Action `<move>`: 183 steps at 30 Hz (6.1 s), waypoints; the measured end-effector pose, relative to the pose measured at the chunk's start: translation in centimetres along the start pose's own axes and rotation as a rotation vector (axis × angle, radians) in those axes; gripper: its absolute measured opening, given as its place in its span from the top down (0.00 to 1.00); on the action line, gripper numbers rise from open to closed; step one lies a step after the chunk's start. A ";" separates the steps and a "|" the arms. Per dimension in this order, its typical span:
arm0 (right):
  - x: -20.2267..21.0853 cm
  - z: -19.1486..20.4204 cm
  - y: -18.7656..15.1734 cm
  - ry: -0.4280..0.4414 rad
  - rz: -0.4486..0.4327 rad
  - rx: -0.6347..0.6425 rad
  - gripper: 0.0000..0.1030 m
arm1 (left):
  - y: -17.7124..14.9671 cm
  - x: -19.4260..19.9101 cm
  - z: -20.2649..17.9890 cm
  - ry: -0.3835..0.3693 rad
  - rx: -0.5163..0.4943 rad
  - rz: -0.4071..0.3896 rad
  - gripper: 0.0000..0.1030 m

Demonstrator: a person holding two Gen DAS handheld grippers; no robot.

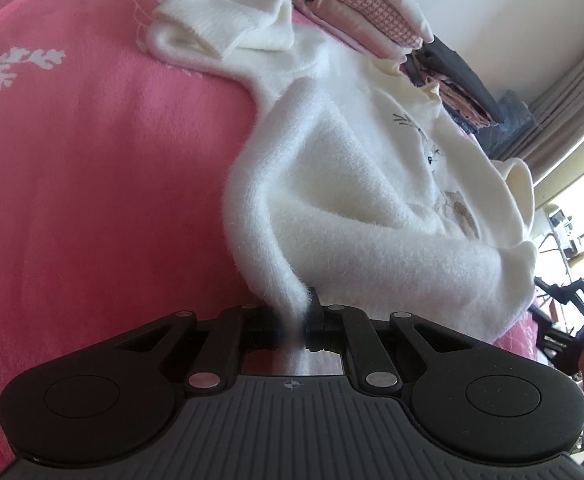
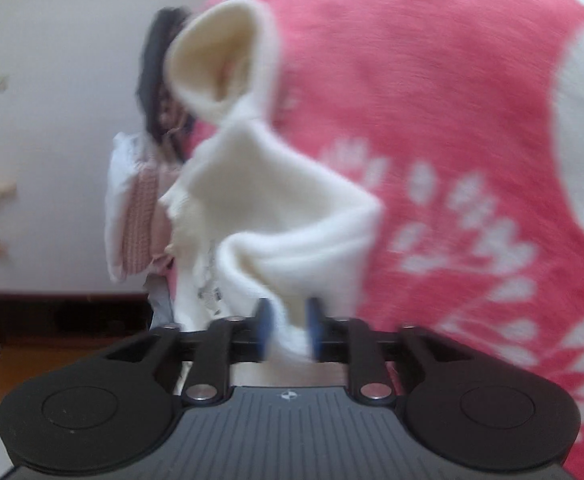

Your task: Fold clothes

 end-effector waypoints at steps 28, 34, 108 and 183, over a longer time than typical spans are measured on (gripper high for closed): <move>-1.0 2.4 -3.7 -0.107 0.056 0.449 0.35 | -0.6 -0.2 -0.5 -0.025 -0.015 0.006 0.68; -1.4 2.8 -4.8 -0.099 0.082 0.491 0.42 | -0.9 0.2 -0.8 -0.037 -0.023 0.029 0.62; -1.4 6.5 -33.3 -0.180 0.435 1.635 1.00 | -5.9 4.3 1.6 0.011 -0.102 0.261 0.75; 4.4 11.8 -19.3 0.362 0.309 0.655 0.06 | -7.1 5.8 0.8 0.033 -0.180 0.187 0.75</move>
Point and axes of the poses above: each gripper's, at about its wrist camera, not at the fingertips, and x roughly against the way its jaws point, z to its left, y to its top, the point moved 1 cm from there along -x, roughly the way its jaws point, and after that the axes turned 2 degrees about -z, right-handed, at the moved point
